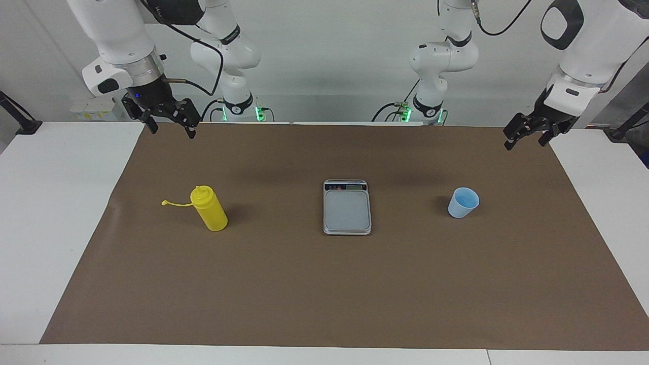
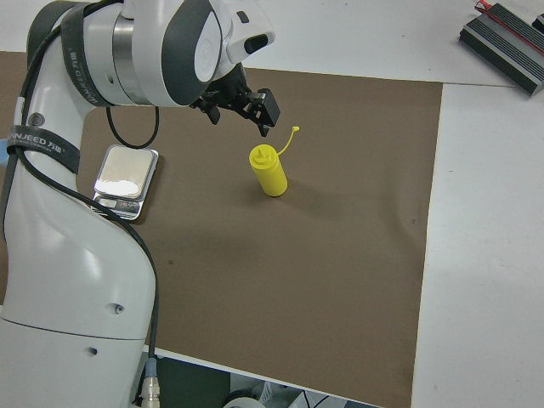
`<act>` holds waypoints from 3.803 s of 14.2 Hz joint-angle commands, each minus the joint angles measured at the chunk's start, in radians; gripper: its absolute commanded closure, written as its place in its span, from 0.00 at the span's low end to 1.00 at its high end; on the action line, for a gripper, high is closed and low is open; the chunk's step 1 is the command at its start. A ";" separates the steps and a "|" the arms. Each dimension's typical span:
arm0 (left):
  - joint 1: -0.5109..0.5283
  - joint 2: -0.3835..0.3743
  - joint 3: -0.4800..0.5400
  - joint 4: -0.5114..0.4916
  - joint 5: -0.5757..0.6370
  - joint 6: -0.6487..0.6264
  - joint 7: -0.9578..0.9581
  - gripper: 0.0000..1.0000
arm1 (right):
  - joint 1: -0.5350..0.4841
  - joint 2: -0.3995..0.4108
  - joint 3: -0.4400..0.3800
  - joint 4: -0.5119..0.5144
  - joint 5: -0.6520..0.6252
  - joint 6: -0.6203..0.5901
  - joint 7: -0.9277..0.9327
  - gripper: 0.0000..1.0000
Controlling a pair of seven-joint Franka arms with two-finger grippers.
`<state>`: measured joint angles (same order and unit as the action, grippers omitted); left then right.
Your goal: Pour seasoning into cup on scale with both arms
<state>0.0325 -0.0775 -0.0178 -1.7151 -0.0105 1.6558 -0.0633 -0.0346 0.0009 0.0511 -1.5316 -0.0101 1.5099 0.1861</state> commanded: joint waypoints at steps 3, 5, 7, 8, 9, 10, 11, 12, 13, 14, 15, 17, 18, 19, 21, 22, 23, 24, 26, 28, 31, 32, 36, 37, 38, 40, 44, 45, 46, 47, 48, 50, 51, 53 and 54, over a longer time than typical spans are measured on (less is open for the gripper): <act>0.004 -0.008 -0.005 -0.014 0.020 0.022 0.011 0.00 | -0.011 -0.022 0.003 -0.025 0.022 0.003 -0.008 0.00; 0.004 -0.013 -0.005 -0.026 0.020 0.032 0.008 0.00 | -0.011 -0.022 0.003 -0.025 0.022 0.003 -0.008 0.00; 0.003 -0.030 -0.005 -0.073 0.020 0.059 0.005 0.00 | -0.011 -0.022 0.003 -0.025 0.022 0.003 -0.008 0.00; 0.004 -0.040 -0.005 -0.105 0.020 0.082 0.005 0.00 | -0.011 -0.022 0.003 -0.025 0.022 0.003 -0.008 0.00; 0.004 -0.053 -0.005 -0.136 0.018 0.107 0.003 0.00 | -0.011 -0.022 0.003 -0.025 0.022 0.003 -0.008 0.00; 0.004 -0.059 -0.005 -0.167 0.018 0.131 0.003 0.00 | -0.011 -0.022 0.003 -0.025 0.022 0.003 -0.008 0.00; 0.004 -0.061 -0.007 -0.190 0.018 0.151 0.003 0.00 | -0.011 -0.022 0.003 -0.025 0.022 0.003 -0.008 0.00; 0.003 -0.059 -0.007 -0.210 0.018 0.173 0.000 0.00 | -0.011 -0.022 0.003 -0.025 0.022 0.003 -0.008 0.00; -0.002 -0.059 -0.007 -0.237 0.017 0.206 -0.004 0.00 | -0.011 -0.022 0.003 -0.025 0.022 0.003 -0.008 0.00; -0.006 -0.059 -0.007 -0.270 0.015 0.241 -0.006 0.00 | -0.011 -0.022 0.003 -0.025 0.022 0.003 -0.008 0.00; -0.006 -0.059 -0.007 -0.300 0.015 0.275 -0.004 0.00 | -0.011 -0.022 0.003 -0.025 0.022 0.003 -0.008 0.00; -0.003 -0.045 -0.007 -0.369 0.015 0.367 -0.004 0.00 | -0.011 -0.022 0.003 -0.025 0.022 0.003 -0.007 0.00; -0.003 -0.038 -0.007 -0.398 0.015 0.410 -0.003 0.00 | -0.011 -0.022 0.003 -0.025 0.022 0.003 -0.008 0.00; 0.000 -0.027 -0.007 -0.423 0.015 0.456 -0.004 0.00 | -0.011 -0.022 0.003 -0.025 0.022 0.003 -0.008 0.00; 0.003 0.002 -0.007 -0.461 0.015 0.545 -0.003 0.00 | -0.011 -0.022 0.003 -0.025 0.022 0.003 -0.008 0.00; 0.004 0.018 -0.007 -0.480 0.015 0.586 -0.003 0.00 | -0.011 -0.022 0.003 -0.025 0.022 0.003 -0.008 0.00; 0.004 0.024 -0.007 -0.495 0.015 0.620 -0.003 0.00 | -0.011 -0.022 0.003 -0.025 0.022 0.003 -0.008 0.00; 0.003 0.030 -0.007 -0.498 0.014 0.634 -0.004 0.00 | -0.011 -0.022 0.003 -0.025 0.022 0.003 -0.008 0.00; 0.004 0.033 -0.007 -0.500 0.012 0.645 -0.003 0.00 | -0.011 -0.022 0.003 -0.025 0.022 0.003 -0.008 0.00; 0.006 0.045 -0.007 -0.526 0.012 0.705 -0.003 0.00 | -0.011 -0.022 0.003 -0.025 0.022 0.003 -0.008 0.00; 0.007 0.038 -0.007 -0.558 0.012 0.720 -0.003 0.00 | -0.011 -0.022 0.003 -0.025 0.022 0.003 -0.008 0.00; 0.007 0.039 -0.007 -0.561 0.012 0.723 -0.003 0.00 | -0.011 -0.022 0.003 -0.025 0.022 0.003 -0.008 0.00; 0.007 0.035 -0.007 -0.604 0.012 0.759 -0.004 0.00 | -0.011 -0.022 0.003 -0.025 0.022 0.003 -0.008 0.00; 0.006 0.035 -0.007 -0.612 0.012 0.766 -0.004 0.00 | -0.011 -0.022 0.003 -0.025 0.022 0.003 -0.008 0.00; 0.006 0.033 -0.007 -0.615 0.012 0.769 -0.004 0.00 | -0.011 -0.022 0.003 -0.025 0.022 0.003 -0.008 0.00; 0.006 0.032 -0.007 -0.623 0.012 0.769 -0.004 0.00 | -0.011 -0.022 0.003 -0.025 0.022 0.003 -0.008 0.00; 0.000 0.030 -0.007 -0.635 0.012 0.786 -0.009 0.11 | -0.011 -0.022 0.003 -0.025 0.022 0.003 -0.008 0.00; -0.003 0.030 -0.007 -0.643 0.012 0.789 -0.019 0.15 | -0.011 -0.022 0.003 -0.025 0.022 0.003 -0.008 0.00; -0.006 0.030 -0.007 -0.647 0.012 0.802 -0.047 0.20 | -0.011 -0.022 0.003 -0.025 0.022 0.003 -0.008 0.00; -0.011 0.030 -0.007 -0.655 0.012 0.821 -0.071 0.23 | -0.011 -0.022 0.003 -0.025 0.022 0.003 -0.008 0.00; -0.013 0.033 -0.008 -0.663 0.012 0.838 -0.094 0.26 | -0.011 -0.022 0.003 -0.025 0.022 0.003 -0.008 0.00; -0.040 0.044 -0.008 -0.667 0.012 0.849 -0.130 0.29 | -0.011 -0.022 0.003 -0.025 0.022 0.003 -0.007 0.00; -0.043 0.045 -0.008 -0.666 0.012 0.851 -0.144 0.30 | -0.011 -0.022 0.003 -0.025 0.022 0.003 -0.008 0.00; -0.043 0.045 -0.008 -0.667 0.012 0.855 -0.153 0.35 | -0.011 -0.022 0.003 -0.025 0.022 0.003 -0.008 0.00; -0.043 0.045 -0.008 -0.667 0.012 0.855 -0.151 0.38 | -0.011 -0.022 0.003 -0.025 0.022 0.003 -0.008 0.00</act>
<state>0.0019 -0.0239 -0.0373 -2.3620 -0.0097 2.4820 -0.1948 -0.0346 0.0009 0.0511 -1.5316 -0.0101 1.5099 0.1861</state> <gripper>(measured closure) 0.317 0.000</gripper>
